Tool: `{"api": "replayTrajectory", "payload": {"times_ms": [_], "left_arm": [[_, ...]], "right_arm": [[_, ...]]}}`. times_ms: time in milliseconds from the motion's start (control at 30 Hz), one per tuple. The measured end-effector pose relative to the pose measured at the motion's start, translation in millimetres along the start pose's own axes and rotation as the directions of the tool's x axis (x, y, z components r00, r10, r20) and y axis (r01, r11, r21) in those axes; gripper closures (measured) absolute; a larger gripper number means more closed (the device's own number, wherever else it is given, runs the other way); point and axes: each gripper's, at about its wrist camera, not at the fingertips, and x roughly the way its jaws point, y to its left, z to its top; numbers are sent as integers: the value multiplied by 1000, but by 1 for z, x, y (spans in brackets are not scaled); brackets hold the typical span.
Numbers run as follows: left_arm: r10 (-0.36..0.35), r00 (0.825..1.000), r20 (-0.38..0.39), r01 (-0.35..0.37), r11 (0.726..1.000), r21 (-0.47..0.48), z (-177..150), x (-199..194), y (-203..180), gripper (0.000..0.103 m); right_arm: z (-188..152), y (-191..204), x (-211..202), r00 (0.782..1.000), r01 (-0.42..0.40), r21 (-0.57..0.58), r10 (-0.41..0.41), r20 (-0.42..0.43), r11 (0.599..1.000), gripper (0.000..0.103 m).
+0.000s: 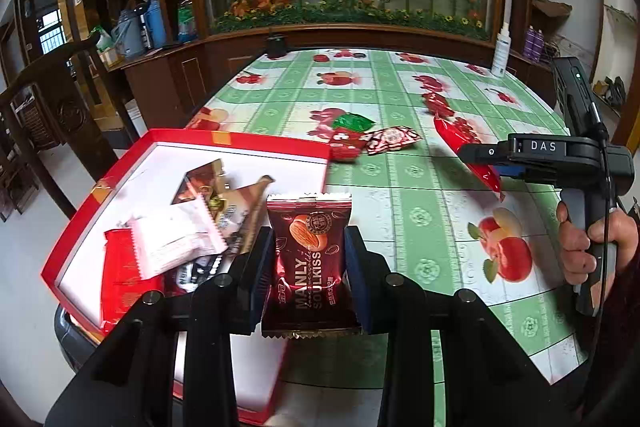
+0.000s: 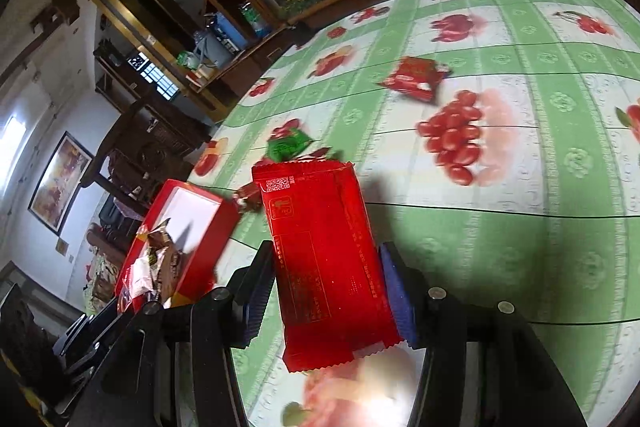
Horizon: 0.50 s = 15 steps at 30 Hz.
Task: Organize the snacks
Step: 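Carry both packets over the white box and open both grippers to drop them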
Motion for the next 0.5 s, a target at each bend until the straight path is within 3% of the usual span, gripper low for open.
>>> {"api": "replayTrajectory", "payload": {"times_ms": [500], "left_arm": [[48, 999, 12, -47, 996, -77, -6, -1, 49, 70]], "right_arm": [[-5, 71, 27, 987, -152, -84, 156, 44, 985, 50]]}}
